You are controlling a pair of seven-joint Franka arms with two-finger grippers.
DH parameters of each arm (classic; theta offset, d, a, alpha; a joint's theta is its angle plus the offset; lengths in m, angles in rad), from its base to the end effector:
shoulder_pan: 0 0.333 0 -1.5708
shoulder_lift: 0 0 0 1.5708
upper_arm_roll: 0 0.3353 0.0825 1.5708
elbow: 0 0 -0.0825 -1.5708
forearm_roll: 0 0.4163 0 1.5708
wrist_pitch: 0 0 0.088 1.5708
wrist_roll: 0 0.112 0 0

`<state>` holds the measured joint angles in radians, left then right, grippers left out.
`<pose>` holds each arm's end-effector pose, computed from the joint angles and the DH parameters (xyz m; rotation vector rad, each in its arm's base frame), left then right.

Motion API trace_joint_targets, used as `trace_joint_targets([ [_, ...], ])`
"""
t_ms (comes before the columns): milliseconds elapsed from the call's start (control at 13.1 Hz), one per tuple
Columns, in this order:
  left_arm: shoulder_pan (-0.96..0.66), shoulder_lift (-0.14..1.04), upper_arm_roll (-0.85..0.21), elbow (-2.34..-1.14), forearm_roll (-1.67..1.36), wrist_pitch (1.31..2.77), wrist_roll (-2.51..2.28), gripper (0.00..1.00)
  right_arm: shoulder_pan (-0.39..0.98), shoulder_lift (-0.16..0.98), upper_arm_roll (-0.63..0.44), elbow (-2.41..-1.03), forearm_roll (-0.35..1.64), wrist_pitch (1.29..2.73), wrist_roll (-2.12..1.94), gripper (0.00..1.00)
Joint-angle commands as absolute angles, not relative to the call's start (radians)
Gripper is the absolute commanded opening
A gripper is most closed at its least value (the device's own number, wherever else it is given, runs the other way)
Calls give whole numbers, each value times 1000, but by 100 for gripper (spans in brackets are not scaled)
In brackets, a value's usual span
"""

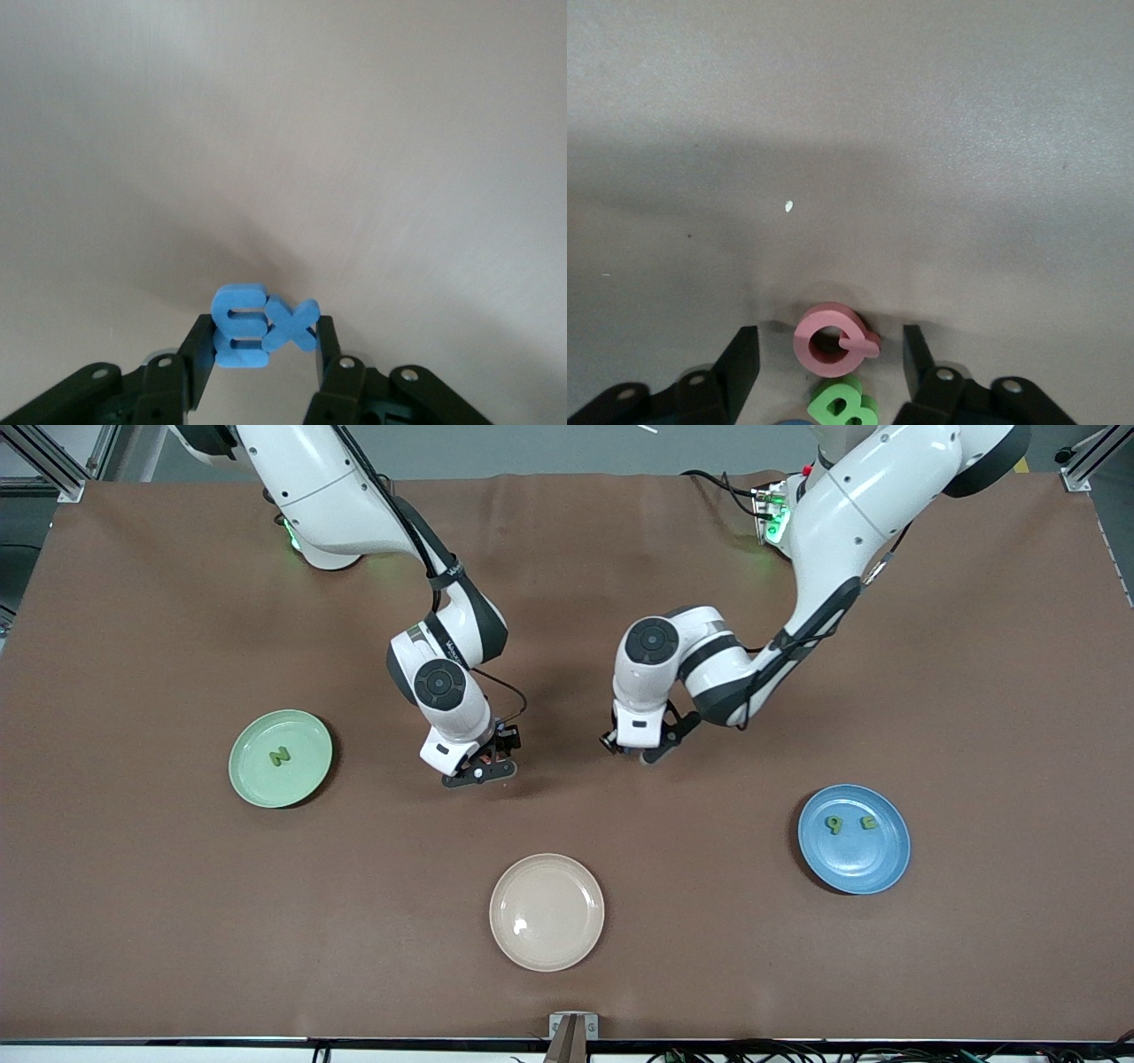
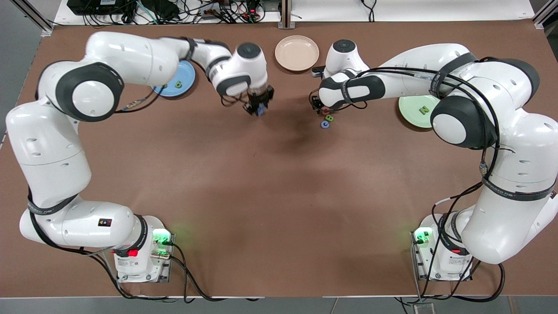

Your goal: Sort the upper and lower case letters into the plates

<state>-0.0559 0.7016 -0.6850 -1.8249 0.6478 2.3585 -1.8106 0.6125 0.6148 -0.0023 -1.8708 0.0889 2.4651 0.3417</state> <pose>0.5294 -0.4272 0.2093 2.8963 1.1104 0.0775 0.5455 0.3817 0.1660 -3.0873 -0.3082 0.0663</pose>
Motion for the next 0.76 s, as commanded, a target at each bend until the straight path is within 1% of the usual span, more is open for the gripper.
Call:
trace_joint_targets([
  [0, 3, 684, -687, -1728, 664, 2258, -1711, 1, 601, 626, 6, -1861, 87, 2464, 337, 63],
  [76, 35, 681, -690, -1709, 660, 2257, -1662, 1, 601, 626, 6, -1861, 86, 2464, 337, 58],
  [153, 79, 673, -692, -1703, 660, 2256, -1614, 1, 601, 627, 6, -1861, 86, 2464, 337, 56],
  [305, 177, 672, -690, -1704, 660, 2256, -1464, 1, 601, 635, 6, -1861, 86, 2471, 337, 56],
  [382, 236, 673, -690, -1707, 660, 2256, -1392, 1, 603, 640, 6, -1861, 86, 2473, 337, 52],
  [534, 320, 695, -687, -1703, 660, 2256, -1268, 1, 603, 641, 6, -1859, 86, 2474, 337, 44],
  [687, 366, 695, -680, -1704, 666, 2253, -1212, 1, 601, 643, 6, -1859, 86, 2474, 337, 29],
])
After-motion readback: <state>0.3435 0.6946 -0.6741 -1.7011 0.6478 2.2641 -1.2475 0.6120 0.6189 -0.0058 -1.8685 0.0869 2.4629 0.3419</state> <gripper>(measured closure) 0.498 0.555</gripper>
